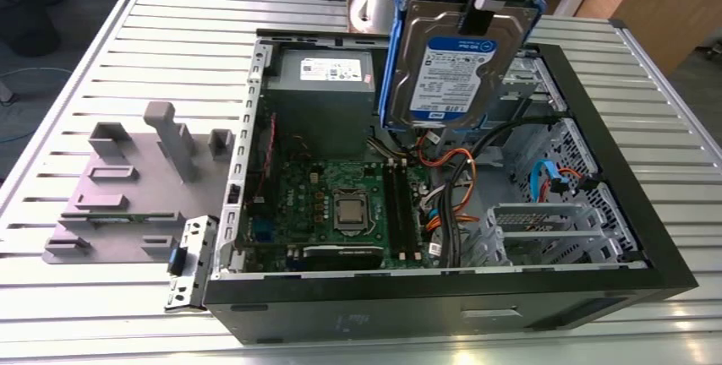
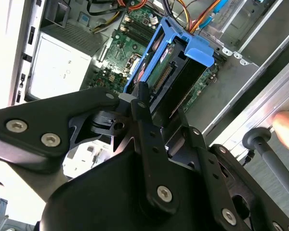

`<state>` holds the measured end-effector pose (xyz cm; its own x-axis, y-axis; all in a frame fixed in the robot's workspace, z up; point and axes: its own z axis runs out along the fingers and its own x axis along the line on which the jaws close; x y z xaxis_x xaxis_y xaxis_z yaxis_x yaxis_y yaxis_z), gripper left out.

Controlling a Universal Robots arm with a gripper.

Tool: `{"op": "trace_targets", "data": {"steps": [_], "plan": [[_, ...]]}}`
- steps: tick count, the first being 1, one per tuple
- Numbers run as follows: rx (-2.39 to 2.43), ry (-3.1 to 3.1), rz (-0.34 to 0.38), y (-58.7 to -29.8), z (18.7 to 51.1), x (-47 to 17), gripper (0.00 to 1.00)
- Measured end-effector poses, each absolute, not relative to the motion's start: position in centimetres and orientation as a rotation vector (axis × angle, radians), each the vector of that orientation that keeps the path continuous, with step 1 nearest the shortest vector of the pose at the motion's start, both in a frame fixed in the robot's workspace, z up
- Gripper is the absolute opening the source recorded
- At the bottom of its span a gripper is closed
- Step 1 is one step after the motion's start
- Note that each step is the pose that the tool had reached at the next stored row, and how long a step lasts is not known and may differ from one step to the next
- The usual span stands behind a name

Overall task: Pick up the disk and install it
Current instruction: 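Pick up the disk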

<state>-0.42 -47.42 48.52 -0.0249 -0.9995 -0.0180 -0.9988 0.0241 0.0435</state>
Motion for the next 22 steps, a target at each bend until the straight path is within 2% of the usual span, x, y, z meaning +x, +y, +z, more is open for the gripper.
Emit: {"op": "trace_targets", "data": {"steps": [22], "plan": [[2.179,-2.233,-0.063,-49.5,48.5,-0.4,0.35]]}}
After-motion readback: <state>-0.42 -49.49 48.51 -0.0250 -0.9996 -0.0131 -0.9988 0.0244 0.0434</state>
